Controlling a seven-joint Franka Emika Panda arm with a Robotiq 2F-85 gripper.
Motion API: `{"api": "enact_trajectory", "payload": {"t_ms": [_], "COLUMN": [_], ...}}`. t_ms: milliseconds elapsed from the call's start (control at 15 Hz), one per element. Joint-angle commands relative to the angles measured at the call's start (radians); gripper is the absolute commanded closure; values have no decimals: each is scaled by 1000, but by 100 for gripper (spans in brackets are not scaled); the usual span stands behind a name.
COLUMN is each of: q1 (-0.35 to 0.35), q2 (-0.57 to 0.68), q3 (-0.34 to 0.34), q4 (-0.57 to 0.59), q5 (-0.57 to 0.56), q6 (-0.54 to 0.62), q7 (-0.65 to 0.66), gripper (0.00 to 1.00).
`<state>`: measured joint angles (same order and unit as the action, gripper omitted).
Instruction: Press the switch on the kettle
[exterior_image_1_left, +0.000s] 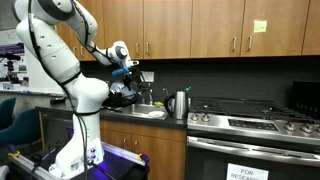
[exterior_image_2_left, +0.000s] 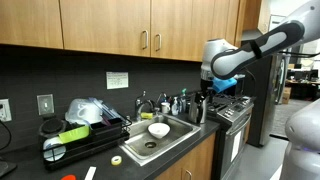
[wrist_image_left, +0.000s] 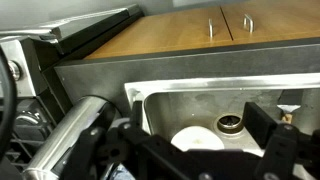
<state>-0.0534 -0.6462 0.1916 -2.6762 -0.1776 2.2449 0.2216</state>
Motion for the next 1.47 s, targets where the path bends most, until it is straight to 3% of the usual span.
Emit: {"api": "enact_trajectory", "payload": {"t_ms": [0, 933, 1200, 1400], "q1": [13, 31, 20, -67], "q2": [2, 55, 157, 239], "q3": [-12, 8, 78, 200], "q4": [2, 31, 105, 180], "q5": [-9, -23, -60, -129], "q6": [-3, 13, 86, 196], "q7": [7, -2, 88, 325], "gripper": [0, 0, 0, 0]}}
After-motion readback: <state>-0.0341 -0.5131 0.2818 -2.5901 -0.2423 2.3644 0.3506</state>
